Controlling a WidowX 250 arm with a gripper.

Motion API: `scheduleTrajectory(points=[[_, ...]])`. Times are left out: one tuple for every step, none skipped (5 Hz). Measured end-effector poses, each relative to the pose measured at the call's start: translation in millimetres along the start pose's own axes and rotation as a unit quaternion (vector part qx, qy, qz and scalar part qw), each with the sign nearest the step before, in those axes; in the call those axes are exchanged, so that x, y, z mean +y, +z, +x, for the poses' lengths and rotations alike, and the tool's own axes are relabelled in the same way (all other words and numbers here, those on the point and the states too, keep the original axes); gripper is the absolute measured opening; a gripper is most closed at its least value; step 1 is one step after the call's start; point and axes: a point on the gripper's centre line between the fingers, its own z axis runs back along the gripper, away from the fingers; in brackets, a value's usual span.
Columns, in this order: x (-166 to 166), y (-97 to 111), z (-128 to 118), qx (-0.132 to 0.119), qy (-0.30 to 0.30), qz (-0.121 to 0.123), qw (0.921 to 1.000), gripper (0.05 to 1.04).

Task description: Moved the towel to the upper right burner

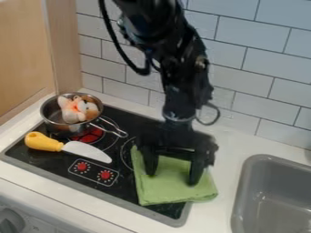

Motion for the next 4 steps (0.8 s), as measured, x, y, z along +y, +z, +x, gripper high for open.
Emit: scheduleTrajectory(points=[[-1.4, -3.6, 2.4, 0.007, -0.001, 0.002, 1.0, 0.998], [-4.0, -4.8, 6.3, 0.011, -0.002, 0.001, 0.9999, 0.999], [-2.9, -4.1, 7.5, 0.008, -0.006, 0.003, 0.9999, 0.999], [2.7, -4.2, 9.9, 0.007, -0.005, 0.005, 1.0, 0.999]])
